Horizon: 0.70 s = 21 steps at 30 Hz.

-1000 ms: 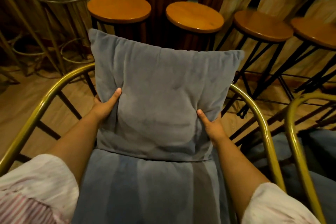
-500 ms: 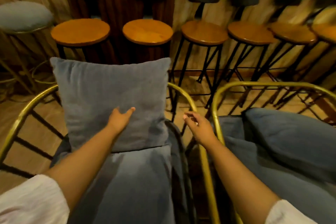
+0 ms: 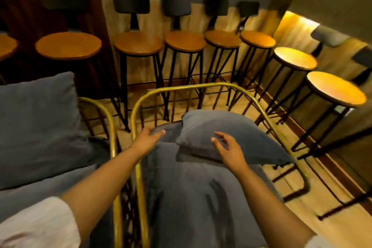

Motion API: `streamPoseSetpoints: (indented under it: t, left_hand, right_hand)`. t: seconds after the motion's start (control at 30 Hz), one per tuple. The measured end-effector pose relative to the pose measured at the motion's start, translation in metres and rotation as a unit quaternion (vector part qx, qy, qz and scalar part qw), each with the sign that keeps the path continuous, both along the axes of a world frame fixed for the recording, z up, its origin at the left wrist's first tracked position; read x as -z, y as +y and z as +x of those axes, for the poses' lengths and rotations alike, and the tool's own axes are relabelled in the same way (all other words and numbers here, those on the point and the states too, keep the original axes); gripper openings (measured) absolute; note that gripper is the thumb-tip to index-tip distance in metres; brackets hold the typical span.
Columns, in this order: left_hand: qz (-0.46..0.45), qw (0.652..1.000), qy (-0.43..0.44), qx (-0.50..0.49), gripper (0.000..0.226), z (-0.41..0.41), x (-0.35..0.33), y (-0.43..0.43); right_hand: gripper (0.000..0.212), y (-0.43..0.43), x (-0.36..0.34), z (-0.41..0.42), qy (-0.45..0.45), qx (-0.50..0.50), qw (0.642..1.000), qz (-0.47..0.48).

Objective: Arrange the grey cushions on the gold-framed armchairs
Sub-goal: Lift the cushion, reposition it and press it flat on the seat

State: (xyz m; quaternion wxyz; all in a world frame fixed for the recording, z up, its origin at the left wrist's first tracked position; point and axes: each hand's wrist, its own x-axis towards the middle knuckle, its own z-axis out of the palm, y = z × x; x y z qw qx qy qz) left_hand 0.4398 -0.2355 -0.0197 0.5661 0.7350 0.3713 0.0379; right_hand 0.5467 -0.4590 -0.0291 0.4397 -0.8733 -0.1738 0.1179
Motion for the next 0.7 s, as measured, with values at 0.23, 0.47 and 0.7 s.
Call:
streamPoseSetpoints:
  t: [0.23, 0.47, 0.7]
  left_hand:
    - [-0.038, 0.996, 0.047, 0.065, 0.071, 0.055, 0.004, -0.054]
    - [0.0, 0.995, 0.047, 0.09, 0.057, 0.12, -0.004, -0.041]
    - [-0.035, 0.995, 0.078, 0.061, 0.074, 0.176, 0.039, -0.036]
  right_hand:
    - [0.036, -0.086, 0.012, 0.049, 0.045, 0.124, 0.991, 0.01]
    - [0.038, -0.099, 0.012, 0.109, 0.065, 0.203, 0.977, 0.026]
    - [0.05, -0.096, 0.032, 0.21, 0.095, 0.182, 0.975, -0.084]
